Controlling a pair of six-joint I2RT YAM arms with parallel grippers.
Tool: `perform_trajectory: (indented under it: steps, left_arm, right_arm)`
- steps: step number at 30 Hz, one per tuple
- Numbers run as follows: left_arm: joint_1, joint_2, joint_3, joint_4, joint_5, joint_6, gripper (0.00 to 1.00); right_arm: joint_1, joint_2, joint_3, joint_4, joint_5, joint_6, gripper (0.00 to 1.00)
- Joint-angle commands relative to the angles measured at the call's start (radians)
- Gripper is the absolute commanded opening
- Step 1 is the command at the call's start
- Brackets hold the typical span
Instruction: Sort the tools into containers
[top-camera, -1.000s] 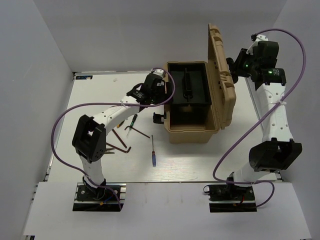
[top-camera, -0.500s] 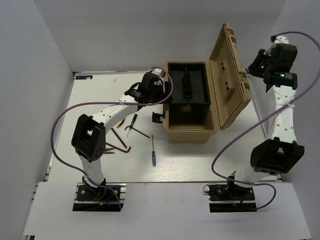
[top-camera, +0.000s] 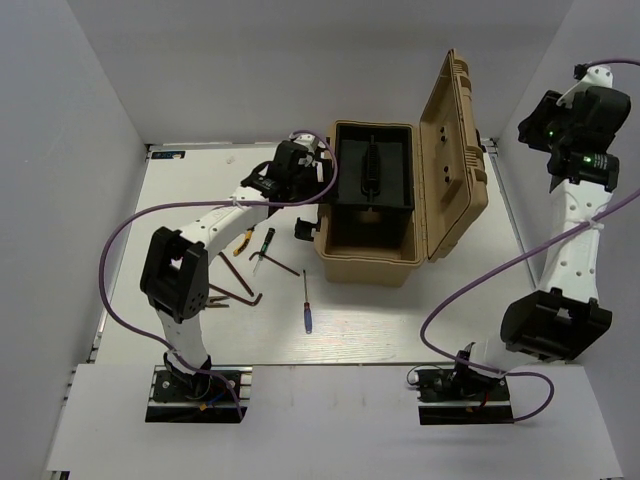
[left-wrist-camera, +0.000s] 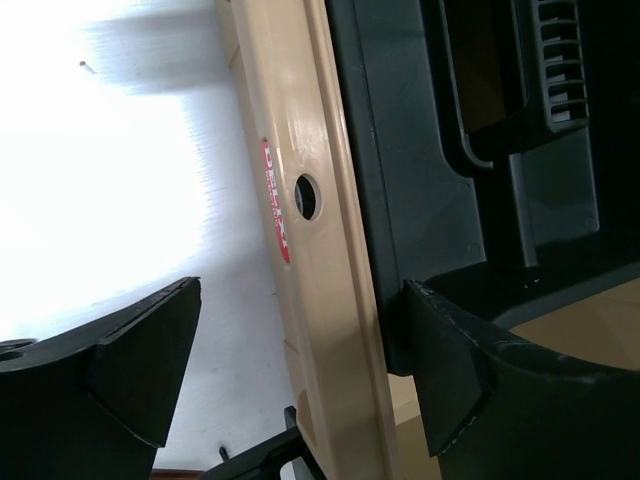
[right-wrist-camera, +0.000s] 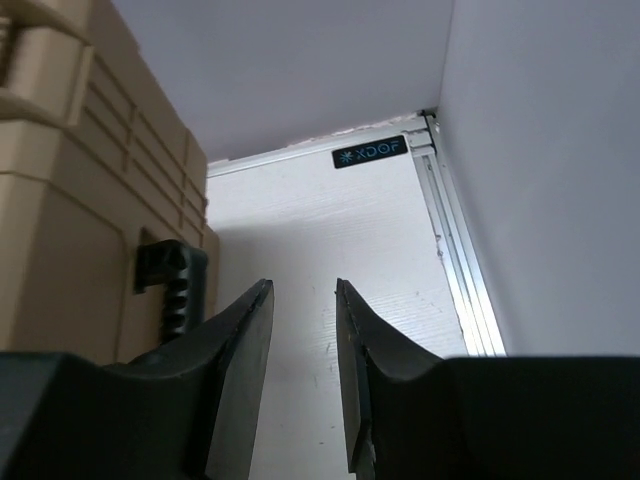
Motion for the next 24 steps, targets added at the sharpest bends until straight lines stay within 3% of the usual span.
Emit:
perform_trajectory:
  steps: [1,11,14,15,17,19,21,24]
  left_arm:
    - [0.023,-0.003,-0.013,-0.111,-0.032,0.063,0.91]
    - [0.011,-0.093,0.116,-0.109,0.062,0.083,0.99]
    - [0.011,-0.165,0.116,-0.118,0.062,0.103,0.99]
    - [0.011,-0.188,0.098,-0.118,0.062,0.103,0.99]
    - [0.011,-0.264,0.064,-0.118,0.062,0.129,0.99]
    - [0.011,-0.329,-0.023,-0.103,0.062,0.141,0.98]
    - [0.011,-0.436,-0.136,-0.092,0.062,0.152,0.94]
    - [0.011,-0.541,-0.276,-0.065,0.08,0.173,0.87]
  right_arm:
    - [-0.004,-0.093,0.026,0.029,-0.083,0.004,0.38]
    - [-0.004,-0.253,0.071,-0.053,-0.256,0.002,0.39]
    - [-0.004,-0.302,0.075,-0.074,-0.383,0.001,0.44]
    - [-0.003,-0.331,0.074,-0.076,-0.464,-0.004,0.54]
    - [-0.001,-0.356,0.045,-0.056,-0.607,0.024,0.64]
    - [0.0,-0.397,-0.024,0.023,-0.781,0.079,0.68]
    - [0.006,-0.422,-0.064,0.065,-0.839,0.206,0.68]
    - [0.025,-0.434,-0.101,0.15,-0.914,0.31,0.59]
